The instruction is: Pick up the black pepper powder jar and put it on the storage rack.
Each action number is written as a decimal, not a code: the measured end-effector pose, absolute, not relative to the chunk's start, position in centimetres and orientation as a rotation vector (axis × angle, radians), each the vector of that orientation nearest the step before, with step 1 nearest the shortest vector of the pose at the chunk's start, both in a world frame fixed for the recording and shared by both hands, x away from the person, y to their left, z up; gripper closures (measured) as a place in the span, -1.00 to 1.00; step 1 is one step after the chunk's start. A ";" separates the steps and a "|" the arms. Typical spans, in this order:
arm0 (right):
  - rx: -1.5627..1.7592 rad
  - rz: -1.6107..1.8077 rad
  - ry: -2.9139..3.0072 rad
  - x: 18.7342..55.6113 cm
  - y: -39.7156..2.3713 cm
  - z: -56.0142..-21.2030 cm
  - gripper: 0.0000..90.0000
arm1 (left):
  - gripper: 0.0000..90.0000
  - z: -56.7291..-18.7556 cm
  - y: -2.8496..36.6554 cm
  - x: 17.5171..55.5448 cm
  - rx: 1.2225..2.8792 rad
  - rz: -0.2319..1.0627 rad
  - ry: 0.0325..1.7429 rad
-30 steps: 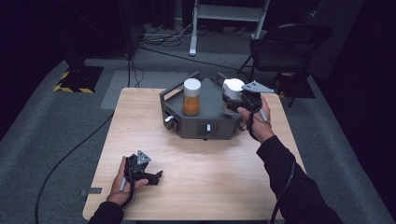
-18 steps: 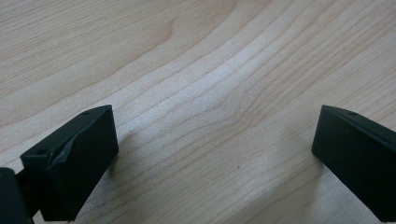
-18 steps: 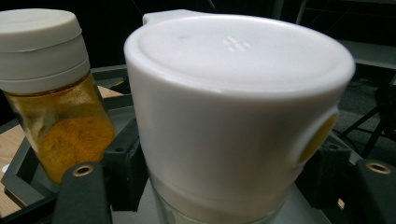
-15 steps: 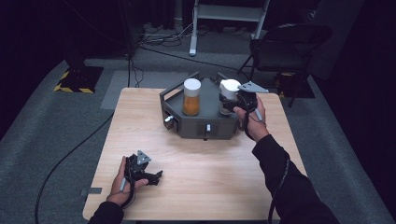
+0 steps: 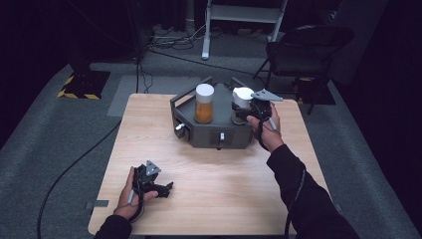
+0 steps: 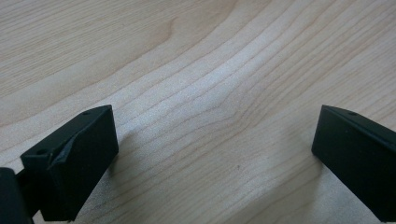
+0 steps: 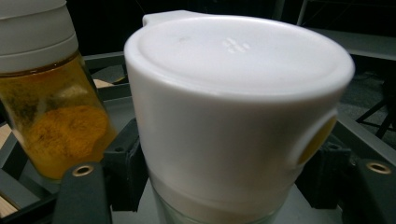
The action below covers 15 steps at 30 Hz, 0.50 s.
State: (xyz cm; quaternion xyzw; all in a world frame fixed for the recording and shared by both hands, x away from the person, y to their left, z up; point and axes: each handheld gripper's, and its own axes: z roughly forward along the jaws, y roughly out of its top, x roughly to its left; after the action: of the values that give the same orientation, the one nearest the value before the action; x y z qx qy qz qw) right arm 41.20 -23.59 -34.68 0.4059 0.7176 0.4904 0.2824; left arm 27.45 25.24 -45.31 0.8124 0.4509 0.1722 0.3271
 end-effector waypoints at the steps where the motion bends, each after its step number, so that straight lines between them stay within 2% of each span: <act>1: 1.087 1.315 1.922 41.2 -23.6 -34.7 -0.33 | -0.99 -45.3 25.2 27.4 2.128 0.451 1.181; 15: 1.048 1.283 1.929 41.0 -23.3 -34.7 -0.35 | -0.99 -45.3 25.2 27.4 2.128 0.451 1.181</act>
State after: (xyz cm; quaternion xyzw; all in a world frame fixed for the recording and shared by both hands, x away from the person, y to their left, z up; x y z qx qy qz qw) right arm 40.98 -23.25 -34.73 0.3938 0.7250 0.4820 0.2948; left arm 27.45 25.24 -45.31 0.8124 0.4509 0.1722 0.3272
